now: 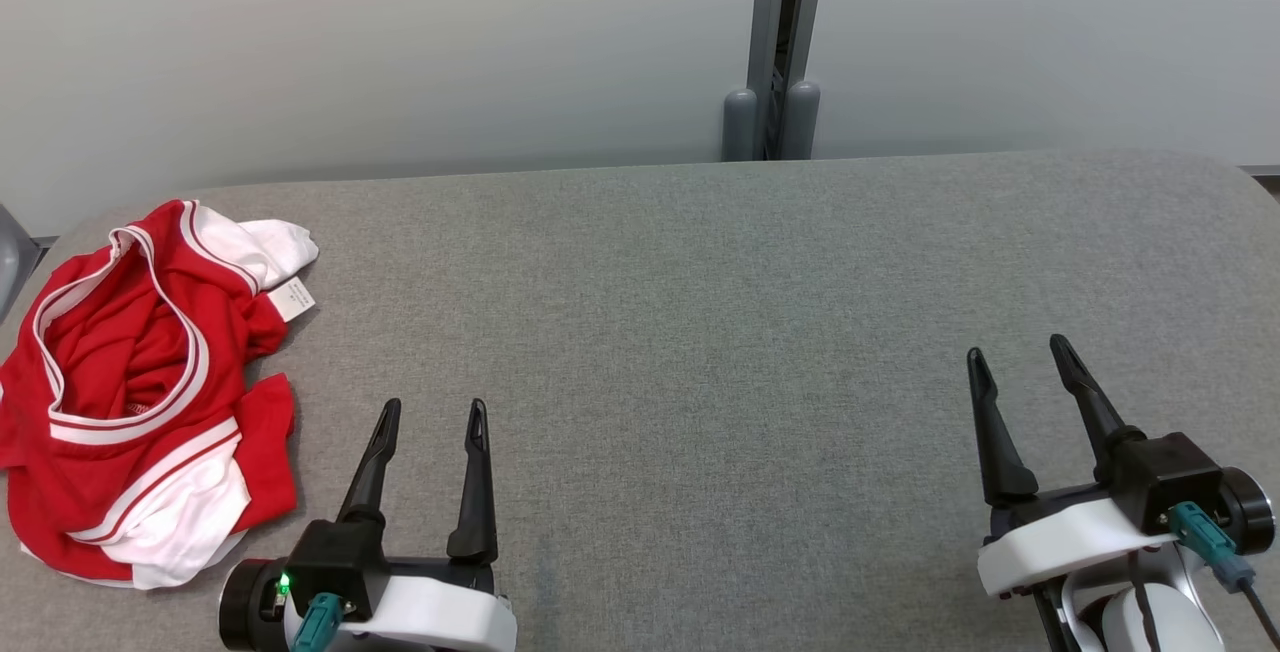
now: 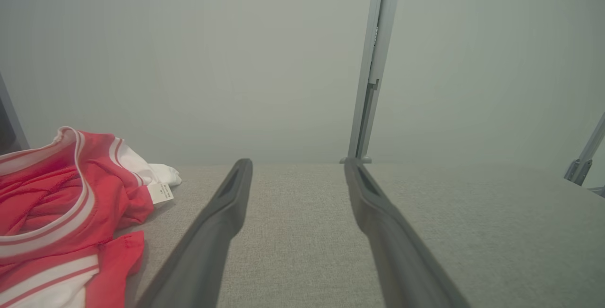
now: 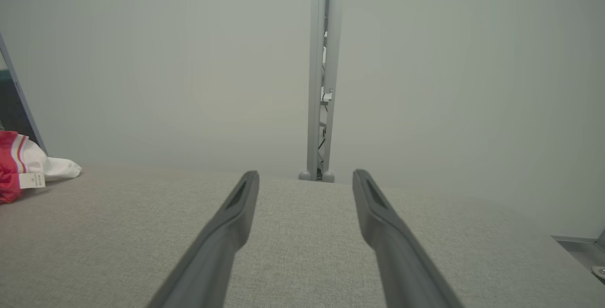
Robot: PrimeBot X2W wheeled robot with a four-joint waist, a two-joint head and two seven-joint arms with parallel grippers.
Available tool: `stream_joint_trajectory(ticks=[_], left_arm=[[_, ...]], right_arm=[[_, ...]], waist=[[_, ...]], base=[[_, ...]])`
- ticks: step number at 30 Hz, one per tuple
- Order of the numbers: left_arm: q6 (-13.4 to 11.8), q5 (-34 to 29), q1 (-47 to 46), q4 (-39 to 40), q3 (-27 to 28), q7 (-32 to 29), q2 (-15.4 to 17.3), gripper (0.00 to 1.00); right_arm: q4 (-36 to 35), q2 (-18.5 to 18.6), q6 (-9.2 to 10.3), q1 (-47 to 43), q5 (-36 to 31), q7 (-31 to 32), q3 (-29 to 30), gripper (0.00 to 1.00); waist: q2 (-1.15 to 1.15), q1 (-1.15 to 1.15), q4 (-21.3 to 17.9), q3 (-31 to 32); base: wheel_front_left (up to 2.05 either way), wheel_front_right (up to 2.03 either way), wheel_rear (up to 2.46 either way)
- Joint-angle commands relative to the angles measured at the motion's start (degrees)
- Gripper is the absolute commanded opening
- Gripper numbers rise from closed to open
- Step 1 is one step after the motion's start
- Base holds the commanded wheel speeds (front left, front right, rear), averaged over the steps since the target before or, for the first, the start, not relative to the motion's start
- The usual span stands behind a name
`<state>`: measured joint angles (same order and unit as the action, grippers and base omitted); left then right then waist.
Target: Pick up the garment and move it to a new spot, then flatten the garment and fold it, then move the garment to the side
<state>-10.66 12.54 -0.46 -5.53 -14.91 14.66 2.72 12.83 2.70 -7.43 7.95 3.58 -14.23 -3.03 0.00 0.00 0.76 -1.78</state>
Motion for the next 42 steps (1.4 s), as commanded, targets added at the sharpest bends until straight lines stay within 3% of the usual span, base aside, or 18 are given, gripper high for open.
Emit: stream_joint_trajectory(ticks=[1, 31, 42], left_arm=[[0.0, -0.8, 0.0, 0.1, 0.1, 0.3, 0.3, 1.00], [0.4, -0.7, -0.5, -0.6, 0.6, 0.5, 0.3, 1.00], [0.3, -0.5, -1.6, -0.6, 0.1, 0.5, 0.3, 1.00]], right_arm=[[0.2, 0.4, -0.10, 0.7, -0.8, -0.6, -0.3, 1.00], [1.7, 0.4, -0.10, 0.9, 3.0, -1.1, 0.6, 1.00], [1.3, 0.4, -0.10, 1.1, 2.5, -1.1, 0.6, 1.00]], waist=[[0.00, 0.00, 0.0, 0.0], [0.00, 0.00, 0.1, -0.7], [0.00, 0.00, 3.4, -2.1]], base=[[0.00, 0.00, 0.00], [0.00, 0.00, 0.00], [0.00, 0.00, 0.00]])
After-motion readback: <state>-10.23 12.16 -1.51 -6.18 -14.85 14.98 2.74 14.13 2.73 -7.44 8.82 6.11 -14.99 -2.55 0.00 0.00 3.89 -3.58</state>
